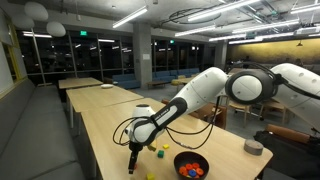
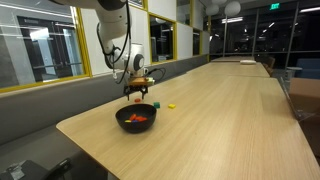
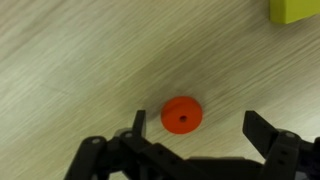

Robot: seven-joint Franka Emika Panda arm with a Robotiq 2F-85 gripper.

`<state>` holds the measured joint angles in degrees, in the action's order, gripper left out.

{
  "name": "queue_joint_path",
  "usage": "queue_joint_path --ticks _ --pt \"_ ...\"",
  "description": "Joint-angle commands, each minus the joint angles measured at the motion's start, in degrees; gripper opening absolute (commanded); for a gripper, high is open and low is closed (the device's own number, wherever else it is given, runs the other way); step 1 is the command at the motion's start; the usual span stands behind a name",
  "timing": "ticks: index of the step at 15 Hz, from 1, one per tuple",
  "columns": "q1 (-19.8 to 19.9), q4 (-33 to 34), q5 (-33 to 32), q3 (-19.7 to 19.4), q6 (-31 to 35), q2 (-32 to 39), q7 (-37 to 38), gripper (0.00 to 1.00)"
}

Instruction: Put the orange rings in the black bowl

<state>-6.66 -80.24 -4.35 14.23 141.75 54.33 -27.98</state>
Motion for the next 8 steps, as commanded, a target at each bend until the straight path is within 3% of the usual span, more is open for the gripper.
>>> queue_joint_path --ticks 1,8 --pt "-1.63 5.22 -2.34 -1.65 -3.09 2.31 0.04 1.0" --pt "-2.7 9.63 -3.78 -2.7 -7.4 4.33 -0.38 1.0"
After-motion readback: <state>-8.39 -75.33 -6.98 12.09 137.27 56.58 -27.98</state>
